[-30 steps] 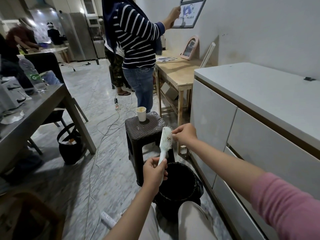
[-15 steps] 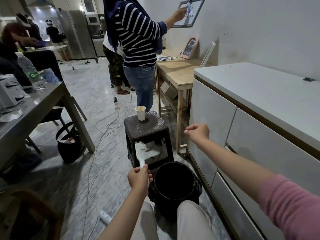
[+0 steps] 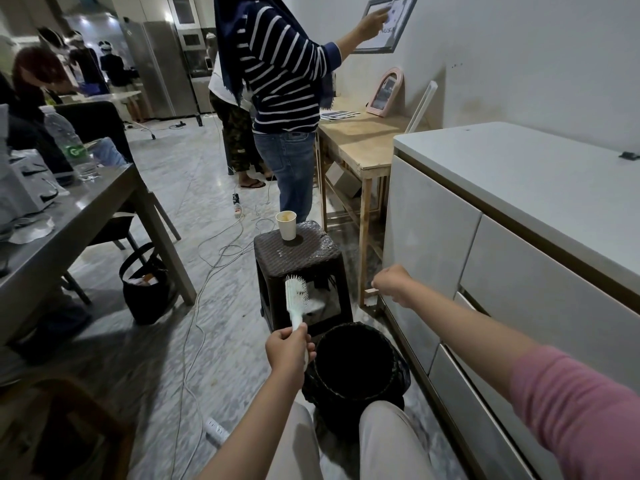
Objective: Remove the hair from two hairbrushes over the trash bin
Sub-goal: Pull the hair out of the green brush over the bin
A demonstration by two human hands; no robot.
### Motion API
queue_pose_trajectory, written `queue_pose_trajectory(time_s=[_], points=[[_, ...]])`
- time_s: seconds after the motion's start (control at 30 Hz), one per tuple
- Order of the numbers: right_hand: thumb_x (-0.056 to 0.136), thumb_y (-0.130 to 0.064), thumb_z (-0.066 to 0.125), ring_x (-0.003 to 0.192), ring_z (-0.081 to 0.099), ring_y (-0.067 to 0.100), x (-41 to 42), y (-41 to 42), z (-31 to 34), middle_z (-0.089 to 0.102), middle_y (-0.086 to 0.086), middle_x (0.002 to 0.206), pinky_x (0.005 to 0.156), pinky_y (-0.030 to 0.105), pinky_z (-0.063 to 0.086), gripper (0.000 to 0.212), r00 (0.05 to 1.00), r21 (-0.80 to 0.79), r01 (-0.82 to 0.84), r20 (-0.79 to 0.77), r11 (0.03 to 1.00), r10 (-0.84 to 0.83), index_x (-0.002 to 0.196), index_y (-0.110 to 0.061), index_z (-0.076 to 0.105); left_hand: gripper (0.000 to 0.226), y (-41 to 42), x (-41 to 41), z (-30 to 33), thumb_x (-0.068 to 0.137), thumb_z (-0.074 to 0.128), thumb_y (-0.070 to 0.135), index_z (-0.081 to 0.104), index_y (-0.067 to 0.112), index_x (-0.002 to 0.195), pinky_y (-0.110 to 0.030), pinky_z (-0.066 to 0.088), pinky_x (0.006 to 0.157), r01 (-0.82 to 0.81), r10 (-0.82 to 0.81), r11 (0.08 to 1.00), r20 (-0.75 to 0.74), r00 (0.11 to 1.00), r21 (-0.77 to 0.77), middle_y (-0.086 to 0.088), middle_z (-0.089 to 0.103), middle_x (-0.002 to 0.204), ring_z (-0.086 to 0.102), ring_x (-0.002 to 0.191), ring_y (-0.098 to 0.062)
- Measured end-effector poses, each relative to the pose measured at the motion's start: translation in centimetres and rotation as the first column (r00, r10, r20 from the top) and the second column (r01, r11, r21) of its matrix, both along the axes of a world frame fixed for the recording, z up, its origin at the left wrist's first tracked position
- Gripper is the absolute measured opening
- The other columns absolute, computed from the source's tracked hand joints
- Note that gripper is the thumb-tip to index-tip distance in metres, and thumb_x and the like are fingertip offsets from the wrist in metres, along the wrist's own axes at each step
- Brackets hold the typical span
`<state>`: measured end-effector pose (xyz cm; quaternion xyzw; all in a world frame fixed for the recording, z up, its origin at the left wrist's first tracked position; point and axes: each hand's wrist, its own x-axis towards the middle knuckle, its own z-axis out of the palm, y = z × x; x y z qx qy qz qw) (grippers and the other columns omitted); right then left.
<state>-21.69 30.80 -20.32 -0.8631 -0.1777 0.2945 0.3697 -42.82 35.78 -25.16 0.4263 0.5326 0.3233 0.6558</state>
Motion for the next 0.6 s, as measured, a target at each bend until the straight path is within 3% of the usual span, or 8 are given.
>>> queue_pose_trajectory(time_s=[0.07,0.13,0.2,0.33,0.37,0.43,0.5,0.6], points=[[0.086,-0.004,0.047,0.059,0.037,0.018,0.1,0.4,0.0,0.042,0.006,0.072,0.048,0.025,0.03,0.023,0.999,0.046,0.012,-0.051,0.999,-0.01,0.065,-0.012,0.043,0.014,0.0,-0.1,0.1,0.093,0.061,0.009,0.056,-0.002,0.099,-0.024,0.047,0.04,0.01,-0.01,1.0,0.008,1.0,0.001,-0.014,0.059,0.074,0.053,0.054,-0.018],[0.09,-0.005,0.046,0.081,0.052,0.024,0.2,0.6,-0.1,0.058,0.014,0.1,0.067,0.028,0.041,0.016,0.992,0.108,0.023,-0.13,0.994,-0.009,0.094,-0.002,0.061,0.012,-0.1,-0.1,0.2,0.092,0.061,0.008,0.056,-0.002,0.097,-0.024,0.047,0.04,0.023,-0.023,1.0,0.02,1.0,-0.004,-0.014,0.059,0.074,0.053,0.053,-0.019],[0.093,-0.006,0.045,0.103,0.061,0.029,0.2,0.7,0.0,0.058,0.015,0.125,0.077,0.031,0.044,0.032,0.987,0.144,0.037,-0.159,0.989,-0.013,0.121,0.002,0.058,0.01,-0.1,0.0,0.4,0.093,0.061,0.008,0.055,0.0,0.093,-0.023,0.046,0.039,0.036,-0.036,0.999,0.032,0.999,-0.011,-0.014,0.059,0.074,0.052,0.053,-0.019],[0.093,-0.002,0.044,0.104,0.068,0.026,-0.2,1.0,0.0,0.059,0.01,0.128,0.042,0.017,0.038,0.03,0.988,0.221,0.063,-0.154,0.973,-0.028,0.118,0.005,0.059,0.011,-0.4,0.2,0.5,0.093,0.061,0.009,0.055,0.0,0.094,-0.024,0.046,0.04,0.09,-0.089,0.996,0.056,0.994,-0.018,-0.014,0.058,0.075,0.052,0.054,-0.018],[0.092,-0.003,0.046,0.102,0.068,0.025,-0.2,1.1,-0.2,0.061,0.011,0.125,0.041,0.016,0.037,0.027,0.987,0.251,0.069,-0.155,0.966,-0.03,0.113,0.003,0.061,0.012,-0.5,0.2,0.5,0.093,0.062,0.01,0.055,0.0,0.095,-0.024,0.047,0.041,0.109,-0.107,0.994,0.059,0.992,-0.017,-0.014,0.059,0.075,0.052,0.054,-0.017],[0.089,-0.009,0.056,0.099,0.069,0.023,-0.4,1.3,-0.5,0.065,0.011,0.118,0.052,0.018,0.045,0.022,0.99,0.289,0.062,-0.136,0.955,-0.023,0.109,-0.003,0.063,0.012,-0.8,0.3,0.5,0.092,0.062,0.011,0.056,0.001,0.095,-0.025,0.047,0.043,0.149,-0.148,0.989,0.072,0.986,-0.011,-0.013,0.06,0.075,0.052,0.053,-0.017],[0.083,-0.024,0.071,0.099,0.067,0.023,-0.7,1.3,-0.6,0.064,0.01,0.117,0.075,0.031,0.052,0.044,0.993,0.307,-0.008,-0.113,0.952,0.045,0.12,-0.005,0.057,0.011,-1.0,0.5,0.5,0.091,0.063,0.011,0.056,0.004,0.093,-0.026,0.045,0.042,0.202,-0.201,0.979,0.094,0.975,-0.004,-0.013,0.06,0.074,0.051,0.051,-0.016],[0.049,-0.054,0.087,0.13,0.046,0.028,-1.4,1.3,-0.3,0.041,0.012,0.146,0.105,0.045,0.043,0.122,0.966,0.299,-0.233,-0.034,0.925,0.254,0.147,-0.014,0.027,0.011,-1.5,0.9,0.7,0.091,0.064,0.012,0.056,0.004,0.092,-0.025,0.044,0.041,0.287,-0.286,0.958,0.117,0.951,0.002,-0.012,0.06,0.071,0.05,0.047,-0.015]])
